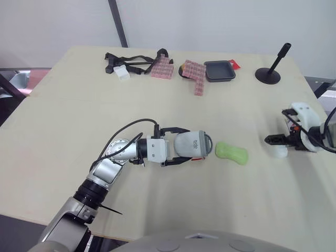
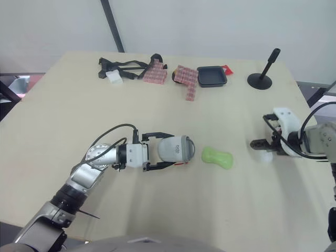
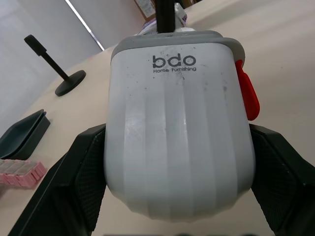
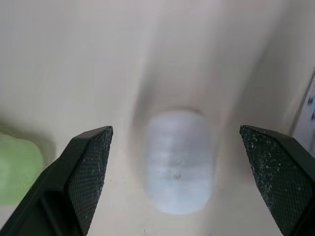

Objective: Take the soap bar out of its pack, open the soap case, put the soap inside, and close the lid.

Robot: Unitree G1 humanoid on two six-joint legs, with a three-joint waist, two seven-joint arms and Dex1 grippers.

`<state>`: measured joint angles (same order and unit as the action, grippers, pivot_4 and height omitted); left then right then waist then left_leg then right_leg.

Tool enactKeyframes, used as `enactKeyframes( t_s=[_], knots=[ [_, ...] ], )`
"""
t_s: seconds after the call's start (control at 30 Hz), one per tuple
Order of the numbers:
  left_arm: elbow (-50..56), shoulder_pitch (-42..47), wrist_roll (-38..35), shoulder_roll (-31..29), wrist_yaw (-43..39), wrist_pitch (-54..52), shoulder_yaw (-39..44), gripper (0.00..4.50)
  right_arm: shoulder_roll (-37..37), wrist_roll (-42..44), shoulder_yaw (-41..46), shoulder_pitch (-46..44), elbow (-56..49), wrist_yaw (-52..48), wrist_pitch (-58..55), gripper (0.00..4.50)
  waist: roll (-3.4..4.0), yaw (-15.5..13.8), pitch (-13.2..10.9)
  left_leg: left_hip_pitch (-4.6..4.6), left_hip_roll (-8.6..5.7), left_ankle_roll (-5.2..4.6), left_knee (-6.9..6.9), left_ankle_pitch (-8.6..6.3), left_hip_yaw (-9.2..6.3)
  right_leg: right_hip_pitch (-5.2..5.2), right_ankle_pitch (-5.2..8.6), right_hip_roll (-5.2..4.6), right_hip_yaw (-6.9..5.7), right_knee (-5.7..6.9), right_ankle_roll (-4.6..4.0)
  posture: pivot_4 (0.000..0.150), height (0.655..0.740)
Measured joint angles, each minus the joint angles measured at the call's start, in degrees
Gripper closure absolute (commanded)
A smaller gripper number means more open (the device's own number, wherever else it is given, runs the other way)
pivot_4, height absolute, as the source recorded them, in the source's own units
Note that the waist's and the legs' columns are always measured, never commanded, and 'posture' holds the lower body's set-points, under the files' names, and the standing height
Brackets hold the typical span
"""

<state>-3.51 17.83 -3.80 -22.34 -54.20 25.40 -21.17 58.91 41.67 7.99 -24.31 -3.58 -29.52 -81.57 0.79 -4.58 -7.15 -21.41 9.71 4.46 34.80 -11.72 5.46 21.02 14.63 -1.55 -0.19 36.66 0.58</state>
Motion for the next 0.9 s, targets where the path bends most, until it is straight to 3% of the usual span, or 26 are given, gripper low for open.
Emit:
enactKeyframes(
  t_s=[0.13,0.27,0.37,0.5,0.6,0.9],
  knots=[
    [0.0,0.0,-0.2,-0.7,-0.6,0.0,0.0,1.03,0.1,-0.1,3.9,4.7,-4.0,-10.6,15.0,0.04,-0.02,-0.1,0.0,-0.03,0.03,-0.03,-0.01,-0.02,0.0,0.0,0.0,-0.01,-0.03,-0.04,0.0,0.15,0.74],
    [-0.1,0.1,-2.1,-1.3,-2.4,-0.6,0.1,1.03,-6.0,0.3,8.0,11.8,-10.5,-19.8,30.4,0.04,-0.03,-0.1,0.0,-0.07,0.05,-0.12,0.04,-0.07,0.0,0.04,0.0,-0.03,-0.06,-0.02,0.0,0.15,0.74],
    [0.0,0.2,-4.4,-1.3,-3.4,-3.3,0.4,1.03,-8.7,-0.1,7.3,13.7,-11.8,-22.7,35.6,0.04,-0.02,0.1,0.0,-0.11,0.01,-0.39,0.1,-0.18,0.02,0.15,0.01,-0.07,-0.04,0.09,-0.02,0.15,0.74],
    [0.6,0.9,-7.4,-3.1,-6.7,-7.8,0.5,1.03,-12.8,-7.1,3.2,19.4,-13.2,-33.8,57.5,0.04,-0.11,0.3,0.0,-0.14,0.1,-0.47,0.07,-0.23,0.03,0.26,0.03,-0.03,-0.07,0.15,-0.06,0.15,0.74],
    [0.6,1.6,-8.0,-5.0,-9.3,-10.0,0.8,1.03,-16.6,-8.1,0.1,23.0,-13.3,-40.9,67.5,0.04,-0.08,0.5,0.0,-0.29,0.04,-0.56,0.21,-0.24,0.08,0.7,0.03,-0.08,-0.01,0.4,-0.05,0.15,0.74],
    [0.1,2.4,-8.0,-6.9,-12.6,-12.2,1.5,1.03,-20.8,-12.2,-3.7,30.1,-10.9,-45.5,81.2,0.04,-0.09,0.9,0.0,-0.23,0.03,-0.68,0.38,-0.24,0.07,0.71,0.18,-0.14,-0.01,0.51,-0.31,0.15,0.74]
  ],
)
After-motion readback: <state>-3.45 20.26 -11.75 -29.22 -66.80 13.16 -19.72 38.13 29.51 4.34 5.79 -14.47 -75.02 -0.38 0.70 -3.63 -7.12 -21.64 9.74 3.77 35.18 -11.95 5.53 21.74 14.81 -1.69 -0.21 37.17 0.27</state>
